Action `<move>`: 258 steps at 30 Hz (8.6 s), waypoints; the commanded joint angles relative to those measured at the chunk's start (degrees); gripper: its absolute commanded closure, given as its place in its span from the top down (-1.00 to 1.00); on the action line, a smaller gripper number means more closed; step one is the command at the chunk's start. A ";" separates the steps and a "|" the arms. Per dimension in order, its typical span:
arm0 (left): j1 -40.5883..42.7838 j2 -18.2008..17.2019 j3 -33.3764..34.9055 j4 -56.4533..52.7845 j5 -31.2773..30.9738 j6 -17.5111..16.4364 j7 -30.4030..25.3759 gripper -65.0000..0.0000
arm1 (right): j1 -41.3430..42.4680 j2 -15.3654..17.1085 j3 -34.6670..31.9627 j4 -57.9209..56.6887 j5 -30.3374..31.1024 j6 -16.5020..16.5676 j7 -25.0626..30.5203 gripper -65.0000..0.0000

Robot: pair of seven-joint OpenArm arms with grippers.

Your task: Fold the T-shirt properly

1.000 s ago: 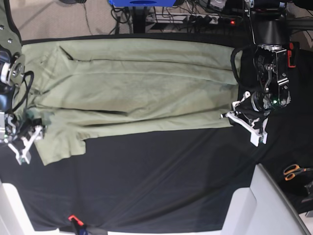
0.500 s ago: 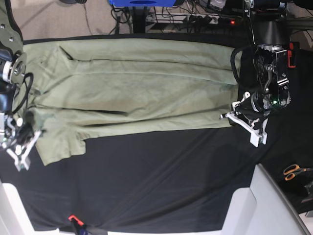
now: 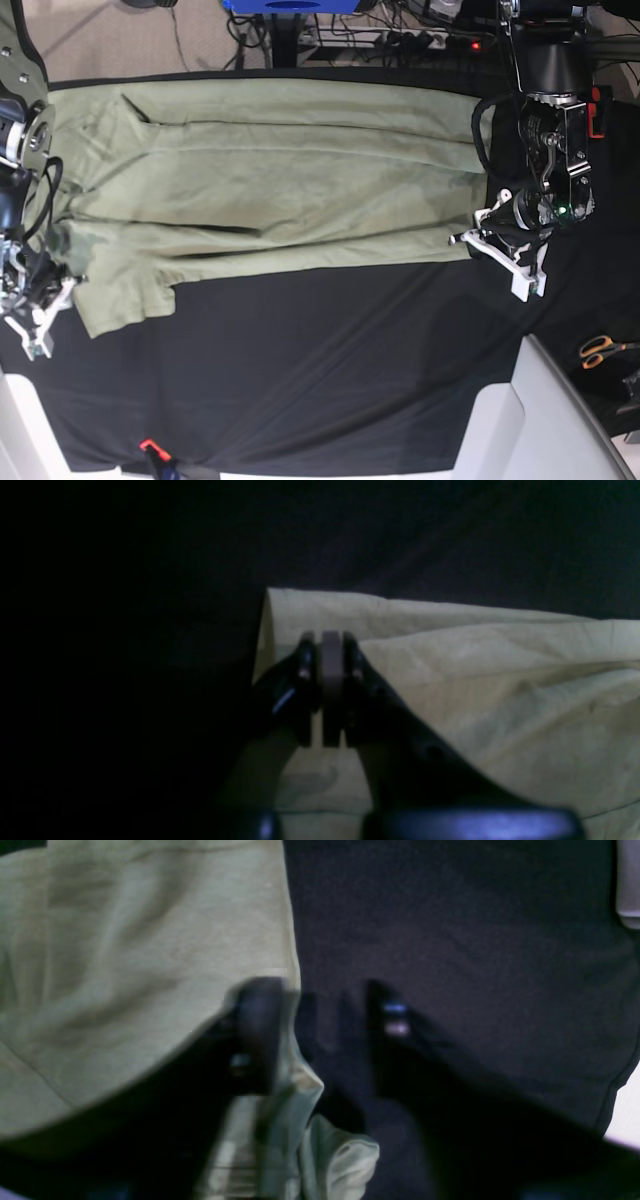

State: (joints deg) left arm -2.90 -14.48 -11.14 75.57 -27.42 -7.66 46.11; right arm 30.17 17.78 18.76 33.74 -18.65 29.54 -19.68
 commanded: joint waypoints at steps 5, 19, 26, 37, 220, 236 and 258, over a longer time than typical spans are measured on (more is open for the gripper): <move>-1.10 -0.77 -0.25 0.78 -0.58 -0.12 -0.96 -1.00 | 0.99 0.72 0.09 -0.20 0.33 -0.22 0.91 0.48; -0.84 -0.77 -0.25 0.78 -0.58 -0.12 -0.96 -1.00 | 2.93 0.29 -9.23 -8.55 0.06 -9.19 1.09 -0.07; -0.49 -0.77 -0.42 0.78 -0.58 -0.12 -0.96 -1.00 | 3.19 0.29 -10.46 -8.81 0.06 -9.28 1.09 -0.33; -0.75 -0.77 -0.07 0.78 -0.58 -0.12 -0.96 -1.00 | 3.28 0.46 -10.28 -8.20 0.15 -8.92 1.09 -1.00; 19.03 -12.90 11.00 26.10 7.07 -0.21 5.10 -1.00 | -44.72 -16.15 -3.34 68.73 0.15 -4.62 -37.94 -1.00; 18.68 -13.08 13.11 26.01 8.03 -0.21 5.10 -1.00 | -47.18 -16.07 -3.07 67.85 0.06 -4.70 -35.66 -1.00; 19.03 -12.90 13.73 26.19 7.68 -0.21 5.45 -1.00 | -45.87 -18.09 3.43 65.21 -0.03 -4.79 -34.34 0.27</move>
State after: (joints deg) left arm 16.36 -26.70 2.90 100.75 -19.55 -7.90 52.10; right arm -16.12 -0.67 21.98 97.82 -18.28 24.93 -54.41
